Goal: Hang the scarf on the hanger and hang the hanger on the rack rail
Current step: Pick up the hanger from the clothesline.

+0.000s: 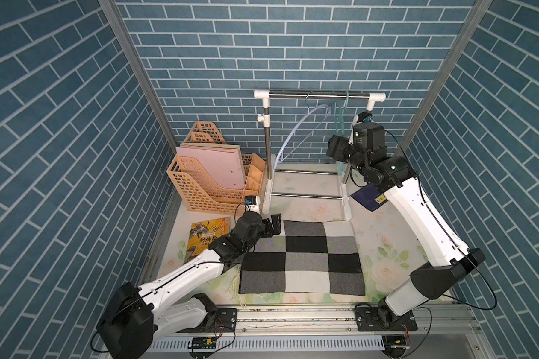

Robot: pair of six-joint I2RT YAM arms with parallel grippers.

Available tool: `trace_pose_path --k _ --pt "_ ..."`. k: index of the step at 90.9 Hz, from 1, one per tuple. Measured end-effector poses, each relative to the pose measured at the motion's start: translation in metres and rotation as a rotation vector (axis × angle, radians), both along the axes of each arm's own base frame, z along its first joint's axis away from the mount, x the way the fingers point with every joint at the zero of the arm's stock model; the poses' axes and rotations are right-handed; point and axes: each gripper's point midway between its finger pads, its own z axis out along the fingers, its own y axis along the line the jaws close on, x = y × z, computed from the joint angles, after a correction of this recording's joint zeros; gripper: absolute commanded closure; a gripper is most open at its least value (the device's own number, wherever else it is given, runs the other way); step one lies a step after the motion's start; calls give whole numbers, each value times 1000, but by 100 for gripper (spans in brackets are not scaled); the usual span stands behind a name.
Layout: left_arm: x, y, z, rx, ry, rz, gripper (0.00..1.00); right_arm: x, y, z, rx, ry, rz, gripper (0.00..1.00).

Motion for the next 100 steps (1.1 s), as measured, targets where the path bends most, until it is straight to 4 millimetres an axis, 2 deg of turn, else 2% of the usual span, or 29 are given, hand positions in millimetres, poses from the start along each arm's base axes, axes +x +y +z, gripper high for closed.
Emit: trace_pose_path --k 12,18,26,39,50,75,84,100 --pt "24 -8 92 27 -213 13 5 -2 -2 -4 -11 17 -3 11" --pt "36 -15 124 66 -289 12 9 -3 -2 -6 -17 27 -3 11" --pt "55 -30 148 145 -349 -3 15 -3 -3 -8 -21 34 -2 10" --pt "84 -55 154 291 -375 -48 15 -7 -5 -15 -40 63 -2 10" --pt "100 -66 157 377 -382 -76 15 -10 -6 -18 -54 78 1 9" --pt "137 -81 197 448 -425 -106 14 -31 -18 -8 -56 66 15 8" --pt "152 -88 195 469 -412 -121 17 -41 -23 -10 -53 68 21 8" --pt "175 -103 171 499 -351 -181 31 -51 -26 -17 -56 83 32 8"
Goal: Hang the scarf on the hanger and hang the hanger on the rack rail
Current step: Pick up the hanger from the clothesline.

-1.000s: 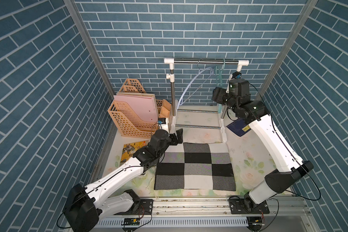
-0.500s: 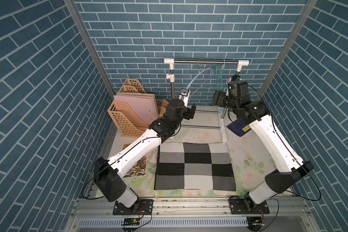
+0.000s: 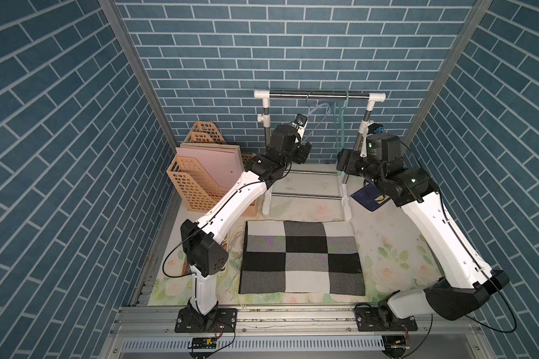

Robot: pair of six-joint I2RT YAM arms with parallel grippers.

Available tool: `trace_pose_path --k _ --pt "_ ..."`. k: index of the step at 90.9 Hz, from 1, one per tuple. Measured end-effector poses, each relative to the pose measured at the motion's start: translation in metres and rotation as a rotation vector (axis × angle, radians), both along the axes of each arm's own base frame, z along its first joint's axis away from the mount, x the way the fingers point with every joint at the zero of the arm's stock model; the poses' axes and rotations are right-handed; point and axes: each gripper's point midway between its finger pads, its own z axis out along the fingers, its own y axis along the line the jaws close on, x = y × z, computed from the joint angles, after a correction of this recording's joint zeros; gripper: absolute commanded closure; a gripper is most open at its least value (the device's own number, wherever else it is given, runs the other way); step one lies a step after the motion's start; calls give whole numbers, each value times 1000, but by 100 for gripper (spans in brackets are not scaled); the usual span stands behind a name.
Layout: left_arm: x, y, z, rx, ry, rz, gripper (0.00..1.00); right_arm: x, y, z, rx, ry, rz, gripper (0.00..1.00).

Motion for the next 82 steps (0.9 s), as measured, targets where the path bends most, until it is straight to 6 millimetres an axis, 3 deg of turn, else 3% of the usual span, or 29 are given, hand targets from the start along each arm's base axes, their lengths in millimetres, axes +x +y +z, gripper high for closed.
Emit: trace_pose_path --k 15,48,63,82 --pt "4 -2 -16 6 62 -52 46 -3 -1 -5 0 6 7 8" --pt "-1 -9 -7 -45 69 -112 87 -3 0 -3 14 -14 9 8" --pt "3 -4 -3 -62 63 -101 100 -3 0 -6 11 -10 9 7" --pt "-5 -2 7 -84 54 -112 100 -5 -3 -1 19 -23 5 7"
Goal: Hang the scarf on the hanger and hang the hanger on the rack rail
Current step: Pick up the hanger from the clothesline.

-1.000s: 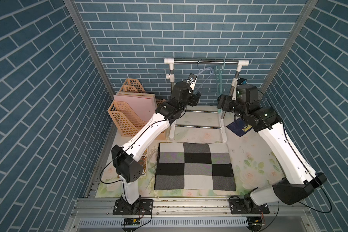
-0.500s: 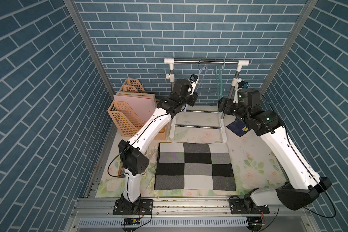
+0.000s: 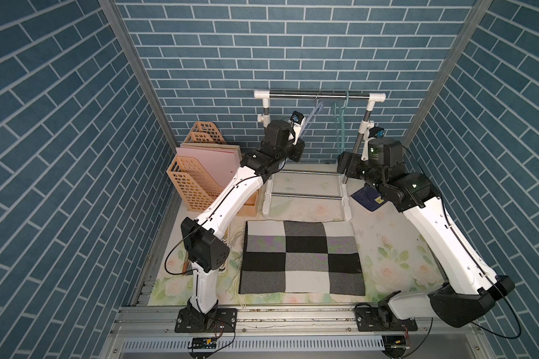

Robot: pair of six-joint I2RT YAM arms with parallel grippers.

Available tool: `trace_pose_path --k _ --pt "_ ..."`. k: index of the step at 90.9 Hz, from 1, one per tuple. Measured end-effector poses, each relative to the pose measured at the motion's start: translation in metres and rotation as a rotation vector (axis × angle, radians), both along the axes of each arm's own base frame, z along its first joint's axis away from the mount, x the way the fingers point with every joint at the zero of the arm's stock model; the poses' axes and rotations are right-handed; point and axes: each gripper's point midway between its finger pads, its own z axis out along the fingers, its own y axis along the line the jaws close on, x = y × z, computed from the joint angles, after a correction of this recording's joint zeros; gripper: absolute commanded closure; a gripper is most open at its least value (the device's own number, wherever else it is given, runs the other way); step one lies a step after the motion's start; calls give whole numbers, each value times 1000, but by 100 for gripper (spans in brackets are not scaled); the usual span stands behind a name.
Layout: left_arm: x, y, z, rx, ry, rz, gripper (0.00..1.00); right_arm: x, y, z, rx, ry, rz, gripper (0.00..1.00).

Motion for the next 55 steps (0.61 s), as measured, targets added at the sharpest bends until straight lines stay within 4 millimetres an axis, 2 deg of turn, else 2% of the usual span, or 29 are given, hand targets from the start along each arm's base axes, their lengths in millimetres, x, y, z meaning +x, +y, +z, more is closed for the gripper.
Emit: trace_pose_path --k 12,22,43,55 --pt "-17 3 16 -27 -23 -30 100 -3 -2 5 6 -11 -1 7" --pt "-35 8 39 -64 -47 -49 100 -6 -4 10 13 -23 -1 7" --pt "-48 14 36 -87 -14 -51 100 -13 -8 18 26 -43 -2 6" --pt "-65 27 37 -115 3 -35 100 -21 -11 18 33 -51 12 5"
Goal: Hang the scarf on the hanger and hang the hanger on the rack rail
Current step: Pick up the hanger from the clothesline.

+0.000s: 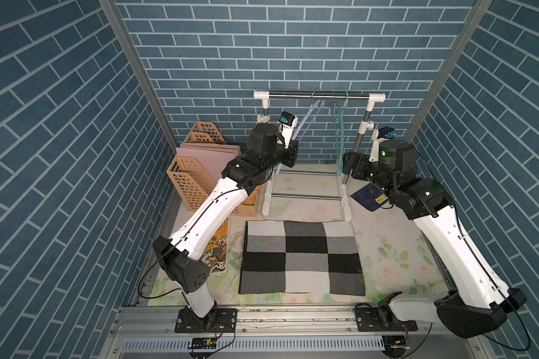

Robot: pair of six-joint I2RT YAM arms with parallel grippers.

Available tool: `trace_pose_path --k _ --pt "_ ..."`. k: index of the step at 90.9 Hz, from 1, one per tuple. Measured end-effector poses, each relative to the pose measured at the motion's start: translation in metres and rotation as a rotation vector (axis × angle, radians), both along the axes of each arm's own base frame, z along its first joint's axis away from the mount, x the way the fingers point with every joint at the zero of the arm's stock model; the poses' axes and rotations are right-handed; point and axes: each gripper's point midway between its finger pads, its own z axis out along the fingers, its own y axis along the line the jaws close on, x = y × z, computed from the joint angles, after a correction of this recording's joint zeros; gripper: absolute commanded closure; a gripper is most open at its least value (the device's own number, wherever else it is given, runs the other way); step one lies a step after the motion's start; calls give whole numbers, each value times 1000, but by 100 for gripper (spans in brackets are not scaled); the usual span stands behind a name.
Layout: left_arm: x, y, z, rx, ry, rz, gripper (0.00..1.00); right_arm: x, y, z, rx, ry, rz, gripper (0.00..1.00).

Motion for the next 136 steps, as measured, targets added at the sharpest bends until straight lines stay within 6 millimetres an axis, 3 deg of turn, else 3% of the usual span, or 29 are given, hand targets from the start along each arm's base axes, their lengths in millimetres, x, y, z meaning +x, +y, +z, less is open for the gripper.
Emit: trace_pose_path --k 26,44,63,92,105,124,136 --pt "-56 28 -1 -24 20 28 100 -30 -3 -10 38 -6 74 5" --pt "-105 35 -35 -20 84 44 100 -56 8 -31 95 1 200 5" --pt "-174 14 -97 -52 142 1 100 -94 17 -67 216 -9 332 7" --pt "-246 -15 -229 -68 172 46 100 -124 29 -136 330 17 459 8" --pt "-261 -10 -257 -174 163 122 100 -137 34 -177 398 47 504 10" --pt "-273 -25 -267 -318 162 190 100 -147 46 -241 530 137 535 18" --pt "-274 -31 -278 -363 176 219 100 -157 63 -251 589 159 587 21"
